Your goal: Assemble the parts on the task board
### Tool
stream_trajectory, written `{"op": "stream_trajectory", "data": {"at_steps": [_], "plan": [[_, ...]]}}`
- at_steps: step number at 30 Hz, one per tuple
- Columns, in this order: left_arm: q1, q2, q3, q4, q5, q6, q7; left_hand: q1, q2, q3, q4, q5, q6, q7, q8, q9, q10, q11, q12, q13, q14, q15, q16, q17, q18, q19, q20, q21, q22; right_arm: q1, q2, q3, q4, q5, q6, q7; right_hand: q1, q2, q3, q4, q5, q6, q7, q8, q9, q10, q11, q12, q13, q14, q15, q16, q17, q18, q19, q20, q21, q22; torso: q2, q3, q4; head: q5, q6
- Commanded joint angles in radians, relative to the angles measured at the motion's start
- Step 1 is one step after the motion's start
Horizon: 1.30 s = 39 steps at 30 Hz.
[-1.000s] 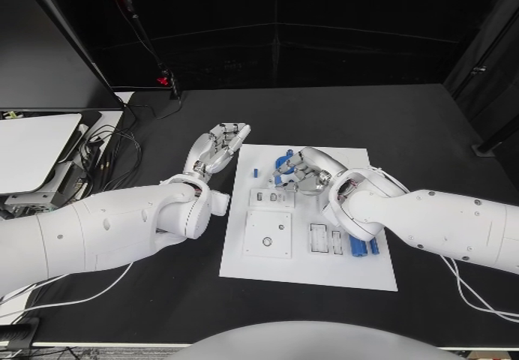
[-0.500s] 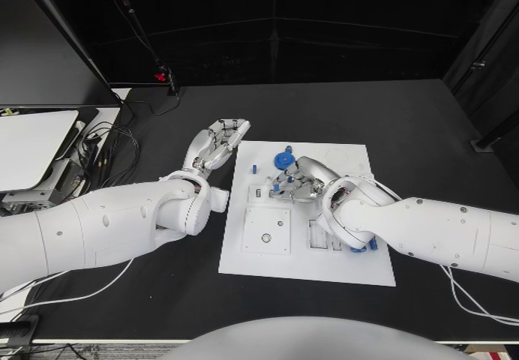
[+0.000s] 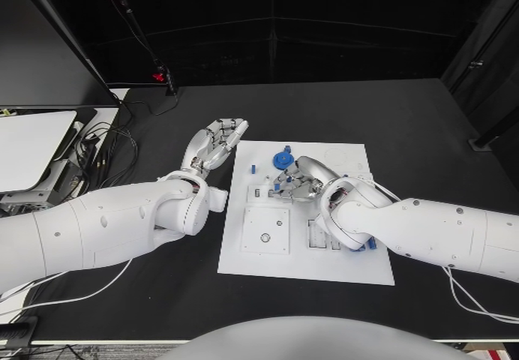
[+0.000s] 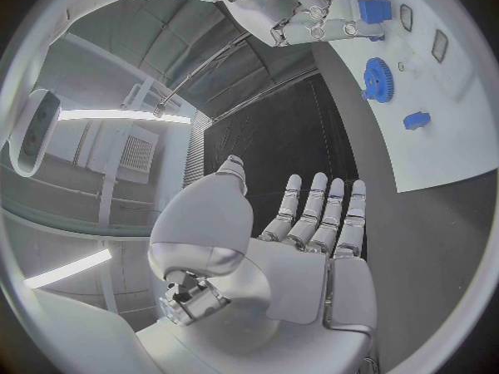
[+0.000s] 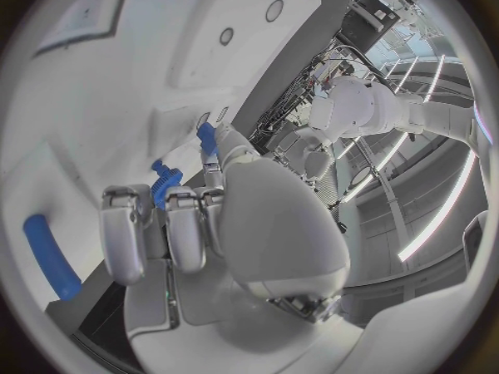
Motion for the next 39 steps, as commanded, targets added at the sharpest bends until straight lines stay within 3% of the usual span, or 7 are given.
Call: {"op": "stream_trajectory", "data": {"at_steps": [1,26,39], "plan": [[0.001,0.001,0.001,0.0,-0.006,0.005,0.224,0.001,0.007,-0.005,0.001,0.006,0.008,0.152,-0.001,0.0,0.007,-0.003,-0.002,0.001,0.006,0.003,0.004,0.001,0.017,0.0,0.004,0.004,0.0,0.001,0.001,0.001,0.002,-0.013,-0.016,-0.005,0.003,-0.005,-0.003,-0.005,0.003,0.001,0.002,0.0,0.0,0.104,0.006,0.003,0.263,0.104,0.008,0.002,0.263,-0.007,0.104,0.006,0.003,0.263,0.0,-0.0001,0.0006,-0.001,-0.001],[0.001,-0.001,0.0,0.001,-0.006,0.004,0.222,0.011,0.012,-0.007,0.0,0.012,0.009,0.152,-0.003,-0.001,0.007,-0.003,-0.003,0.001,0.006,0.003,0.004,0.001,0.017,-0.001,0.004,0.005,0.0,-0.003,0.008,0.0,-0.005,-0.066,0.037,-0.035,0.019,-0.011,0.003,-0.026,0.011,-0.002,0.005,-0.009,-0.002,0.104,0.009,0.003,0.263,0.104,0.01,0.002,0.263,-0.007,0.104,0.008,0.003,0.263,0.0,-0.0003,0.0003,-0.006,-0.006],[0.001,-0.001,0.0,0.0,-0.006,0.005,0.222,0.014,0.013,-0.007,0.0,0.014,0.009,0.152,-0.003,-0.001,0.007,-0.003,-0.003,0.001,0.006,0.003,0.004,0.001,0.017,-0.001,0.004,0.005,0.0,-0.006,0.004,0.0,-0.002,-0.066,0.026,-0.031,0.009,-0.046,-0.005,-0.037,-0.005,-0.072,0.025,-0.028,-0.01,0.104,0.027,0.003,0.263,0.104,0.024,0.002,0.263,-0.007,0.104,0.019,0.003,0.263,0.0,0.0005,0.001,-0.008,-0.005]]}}
